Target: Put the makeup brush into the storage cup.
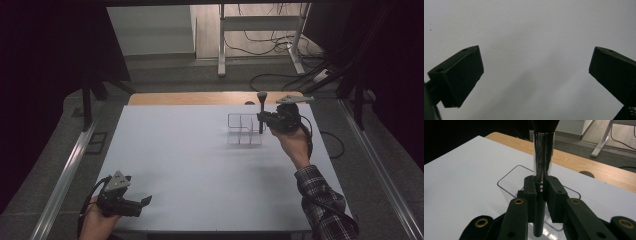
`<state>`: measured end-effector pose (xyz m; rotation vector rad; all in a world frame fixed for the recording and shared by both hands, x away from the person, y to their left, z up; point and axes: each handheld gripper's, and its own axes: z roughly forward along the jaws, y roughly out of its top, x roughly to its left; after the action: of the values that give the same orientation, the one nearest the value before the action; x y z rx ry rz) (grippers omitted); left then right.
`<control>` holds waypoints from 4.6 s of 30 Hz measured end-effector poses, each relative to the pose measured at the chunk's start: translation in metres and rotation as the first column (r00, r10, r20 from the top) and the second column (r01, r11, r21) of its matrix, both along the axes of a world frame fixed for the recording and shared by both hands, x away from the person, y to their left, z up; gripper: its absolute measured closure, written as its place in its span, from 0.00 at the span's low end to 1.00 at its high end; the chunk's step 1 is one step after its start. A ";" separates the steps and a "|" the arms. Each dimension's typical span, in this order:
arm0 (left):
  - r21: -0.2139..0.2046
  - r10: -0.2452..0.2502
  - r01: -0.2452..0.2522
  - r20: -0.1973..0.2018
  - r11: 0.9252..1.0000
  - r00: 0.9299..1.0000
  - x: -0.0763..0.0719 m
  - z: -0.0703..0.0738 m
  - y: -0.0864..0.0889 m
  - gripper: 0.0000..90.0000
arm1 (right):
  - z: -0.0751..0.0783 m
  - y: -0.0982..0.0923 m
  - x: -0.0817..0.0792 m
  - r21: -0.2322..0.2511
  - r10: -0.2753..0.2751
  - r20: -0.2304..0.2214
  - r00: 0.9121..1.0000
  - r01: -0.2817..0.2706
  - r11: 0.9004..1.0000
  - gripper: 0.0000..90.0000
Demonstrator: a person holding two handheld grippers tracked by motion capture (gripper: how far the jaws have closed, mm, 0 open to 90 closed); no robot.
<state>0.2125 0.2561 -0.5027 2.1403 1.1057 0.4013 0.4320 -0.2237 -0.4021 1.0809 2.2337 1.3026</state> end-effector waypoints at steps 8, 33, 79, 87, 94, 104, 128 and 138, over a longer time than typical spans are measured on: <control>-0.003 -0.001 0.001 0.000 1.000 1.000 0.000 0.000 0.000 0.00 | 0.001 0.001 0.010 0.005 -0.016 0.002 1.000 0.016 1.000 0.88; -0.005 -0.004 0.004 -0.001 1.000 1.000 0.000 0.000 0.000 0.00 | -0.003 0.002 0.030 -0.001 -0.054 0.011 0.998 0.054 0.999 0.88; -0.001 -0.009 0.009 -0.015 1.000 1.000 0.001 -0.002 -0.001 0.00 | -0.048 0.007 0.034 -0.040 -0.057 -0.041 0.998 0.055 0.998 0.88; 0.001 -0.012 0.012 -0.018 1.000 1.000 0.001 -0.002 -0.001 0.00 | -0.053 0.008 0.034 -0.057 -0.058 -0.047 0.997 0.055 0.997 0.87; 0.002 -0.015 0.015 -0.020 1.000 1.000 0.001 -0.002 -0.001 0.00 | -0.053 0.008 0.033 -0.054 -0.060 -0.047 0.997 0.057 0.997 0.82; 0.004 -0.015 0.016 -0.020 1.000 1.000 0.001 -0.002 -0.002 0.00 | -0.050 0.008 0.030 -0.056 -0.058 -0.044 0.997 0.056 0.997 0.75; 0.005 -0.018 0.018 -0.020 1.000 1.000 0.001 -0.002 -0.002 0.00 | -0.042 0.009 0.021 -0.088 -0.032 -0.051 0.998 0.028 0.996 0.52; 0.005 -0.018 0.019 -0.020 1.000 1.000 0.000 -0.002 -0.002 0.00 | -0.039 0.009 0.016 -0.095 -0.024 -0.056 0.998 0.019 0.995 0.46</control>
<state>0.2129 0.2541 -0.5046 2.1623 1.0964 0.3756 0.4483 -0.2150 -0.4415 1.1176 2.2932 1.1593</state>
